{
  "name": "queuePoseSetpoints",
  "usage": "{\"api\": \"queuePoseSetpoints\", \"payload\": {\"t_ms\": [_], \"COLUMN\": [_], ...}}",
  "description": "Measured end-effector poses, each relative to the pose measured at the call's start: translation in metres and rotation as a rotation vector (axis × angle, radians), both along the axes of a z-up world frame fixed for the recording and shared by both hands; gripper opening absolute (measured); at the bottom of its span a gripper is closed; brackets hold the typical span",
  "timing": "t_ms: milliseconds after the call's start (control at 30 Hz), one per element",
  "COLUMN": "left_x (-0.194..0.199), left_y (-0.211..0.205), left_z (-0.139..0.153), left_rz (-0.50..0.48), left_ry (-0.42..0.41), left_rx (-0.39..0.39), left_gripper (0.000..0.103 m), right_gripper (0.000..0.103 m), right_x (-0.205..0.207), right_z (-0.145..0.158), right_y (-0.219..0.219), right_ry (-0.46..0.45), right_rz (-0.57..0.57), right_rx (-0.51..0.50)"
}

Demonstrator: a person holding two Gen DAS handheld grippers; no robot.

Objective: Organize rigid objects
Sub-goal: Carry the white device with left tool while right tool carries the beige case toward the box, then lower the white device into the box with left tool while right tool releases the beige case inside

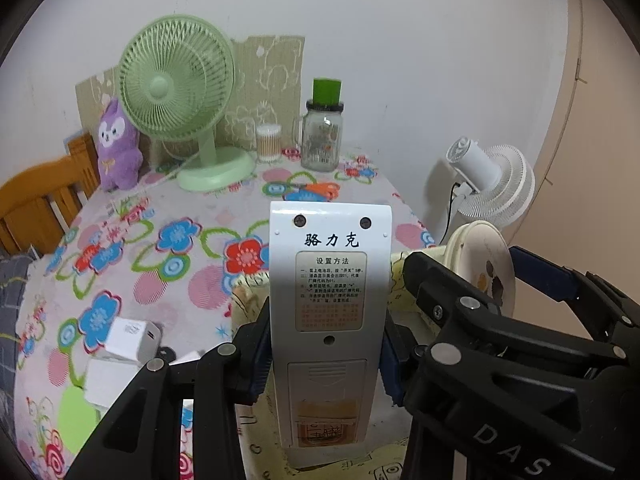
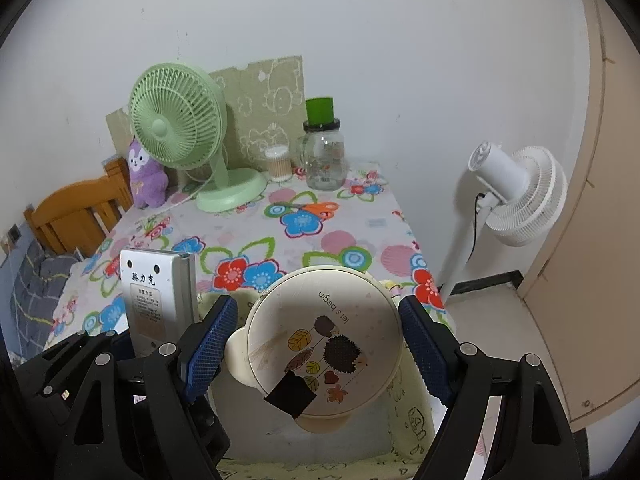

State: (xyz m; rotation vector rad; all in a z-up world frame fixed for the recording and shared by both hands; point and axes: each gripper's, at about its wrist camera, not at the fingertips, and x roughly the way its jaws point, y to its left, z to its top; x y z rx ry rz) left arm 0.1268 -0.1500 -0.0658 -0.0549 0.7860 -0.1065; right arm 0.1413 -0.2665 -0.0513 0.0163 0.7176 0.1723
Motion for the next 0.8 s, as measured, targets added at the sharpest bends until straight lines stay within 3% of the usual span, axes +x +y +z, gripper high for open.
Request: {"api": "queuePoseSetpoints", "payload": {"t_ms": [333, 567, 800], "left_x": [0.007, 0.003, 0.003], "left_y": [-0.001, -0.01, -0.014], "left_z": [-0.033, -0.035, -0.036], "left_rz": [0.023, 0.023, 0.015], "left_ry": [0.085, 0.094, 0.11], "left_rx": [-0.007, 0.028, 0.038], "left_gripper": [0.046, 0.047, 0.055], "right_gripper": [0.084, 0.084, 0.084], "right_x": [0.015, 0.025, 0.026], "right_z": [-0.033, -0.049, -0.052], "right_y": [0.005, 0.006, 0.003], "right_ry": [0.083, 0.121, 0.157], "right_rz": [0.032, 0.037, 0.055], "right_rx": [-0.033, -0.05, -0.031]}}
